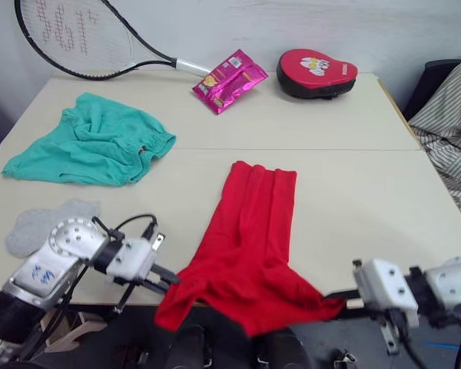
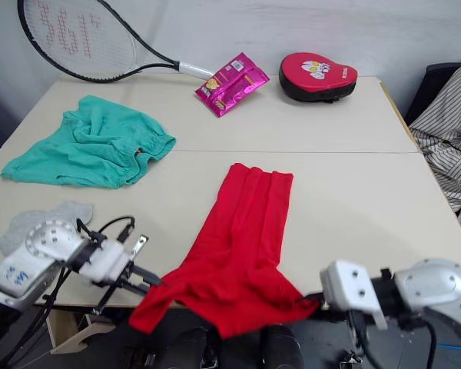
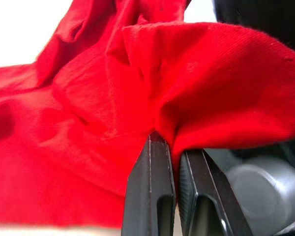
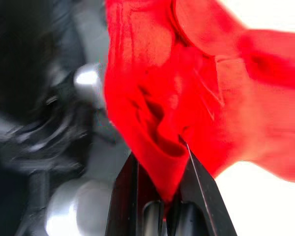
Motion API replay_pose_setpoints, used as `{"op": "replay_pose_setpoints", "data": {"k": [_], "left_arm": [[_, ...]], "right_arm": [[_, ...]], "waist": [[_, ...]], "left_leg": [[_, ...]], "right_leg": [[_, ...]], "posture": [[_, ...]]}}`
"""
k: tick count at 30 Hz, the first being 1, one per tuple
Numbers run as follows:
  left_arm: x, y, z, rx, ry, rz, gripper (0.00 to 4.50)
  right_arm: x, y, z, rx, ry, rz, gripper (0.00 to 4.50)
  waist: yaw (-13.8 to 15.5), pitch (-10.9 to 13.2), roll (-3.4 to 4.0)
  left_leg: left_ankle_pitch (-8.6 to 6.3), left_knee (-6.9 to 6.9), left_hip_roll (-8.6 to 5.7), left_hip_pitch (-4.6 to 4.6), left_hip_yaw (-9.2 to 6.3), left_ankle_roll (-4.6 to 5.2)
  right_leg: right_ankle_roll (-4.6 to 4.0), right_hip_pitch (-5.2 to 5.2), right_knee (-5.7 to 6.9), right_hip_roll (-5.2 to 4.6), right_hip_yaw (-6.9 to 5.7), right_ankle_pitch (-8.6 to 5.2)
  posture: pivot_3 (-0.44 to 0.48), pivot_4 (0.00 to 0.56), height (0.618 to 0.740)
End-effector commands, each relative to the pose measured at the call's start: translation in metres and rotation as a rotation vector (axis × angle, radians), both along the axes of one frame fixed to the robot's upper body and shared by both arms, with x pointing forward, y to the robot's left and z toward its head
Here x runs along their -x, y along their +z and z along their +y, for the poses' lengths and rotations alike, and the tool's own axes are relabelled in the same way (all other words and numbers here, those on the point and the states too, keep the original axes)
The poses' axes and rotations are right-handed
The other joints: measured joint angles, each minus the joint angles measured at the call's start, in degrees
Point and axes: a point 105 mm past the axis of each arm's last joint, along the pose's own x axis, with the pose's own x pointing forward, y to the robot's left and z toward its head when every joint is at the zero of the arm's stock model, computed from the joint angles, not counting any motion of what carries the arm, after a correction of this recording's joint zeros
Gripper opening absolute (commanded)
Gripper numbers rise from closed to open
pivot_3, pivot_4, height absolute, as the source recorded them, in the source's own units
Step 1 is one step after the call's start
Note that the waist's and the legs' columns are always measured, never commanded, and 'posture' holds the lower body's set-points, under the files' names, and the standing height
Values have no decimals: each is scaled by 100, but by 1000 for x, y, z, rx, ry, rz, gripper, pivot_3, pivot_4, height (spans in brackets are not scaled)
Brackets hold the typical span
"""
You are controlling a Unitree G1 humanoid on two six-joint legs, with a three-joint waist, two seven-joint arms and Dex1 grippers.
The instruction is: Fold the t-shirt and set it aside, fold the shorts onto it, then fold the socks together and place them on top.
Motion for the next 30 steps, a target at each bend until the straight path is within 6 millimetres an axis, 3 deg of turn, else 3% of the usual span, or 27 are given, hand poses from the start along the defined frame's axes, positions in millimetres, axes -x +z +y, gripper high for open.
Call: {"op": "replay_pose_setpoints", "data": {"k": [1,3,6,8,11,14,17,19,23,29,30], "left_arm": [[-37,34,7,86,153,68,29],[-76,60,-4,214,258,62,29],[-125,78,-20,308,381,53,29],[-153,75,-31,297,451,33,29],[-176,52,-45,182,509,14,29],[-189,39,-52,139,561,-1,29],[-199,38,-58,172,634,-14,29],[-203,37,-60,185,665,-12,29],[-205,32,-64,194,683,7,29],[-220,37,-56,274,849,12,29],[-222,39,-55,289,874,17,263]], "right_arm": [[-37,29,-20,-61,-151,-69,0],[-68,44,-31,-105,-249,-135,0],[-110,50,-44,-108,-370,-208,0],[-134,48,-51,-92,-437,-235,0],[-161,42,-62,-99,-556,-217,0],[-172,35,-63,-135,-593,-191,0],[-180,24,-61,-117,-611,-206,0],[-186,17,-61,-129,-641,-204,0],[-199,5,-61,-160,-700,-210,0],[-211,3,-63,-222,-789,-209,0],[-212,4,-65,-243,-808,-201,231]], "waist": [[44,1,0],[111,3,-2],[126,0,-13],[110,1,-14],[95,6,-21],[76,12,-31],[82,15,-36],[84,17,-40],[71,18,-41],[67,19,-41],[66,19,-41]], "left_leg": [[0,3,0,-1,0,0],[18,15,-2,-5,-1,-22],[24,48,-5,-46,-6,-14],[27,81,-5,-95,1,-7],[24,83,-10,-102,42,4],[18,81,-13,-115,63,23],[14,89,-10,-149,65,28],[15,110,-11,-194,64,29],[19,147,-16,-192,65,37],[18,189,-14,-188,61,40],[18,189,-14,-188,60,40]], "right_leg": [[0,-2,1,0,-2,0],[3,-3,4,3,-7,2],[13,-23,13,5,-18,15],[23,-54,25,17,-20,20],[43,-68,26,34,-37,25],[63,-79,23,51,-35,33],[71,-116,26,42,-29,36],[75,-164,52,39,-28,39],[80,-162,86,38,-26,41],[78,-163,115,9,-13,42],[78,-163,117,9,-13,42]], "posture": [[0,150,740],[0,150,740],[0,150,740],[0,150,740],[0,150,740],[0,150,740],[0,150,740],[0,150,740],[0,150,740],[0,150,740],[0,150,740]]}}
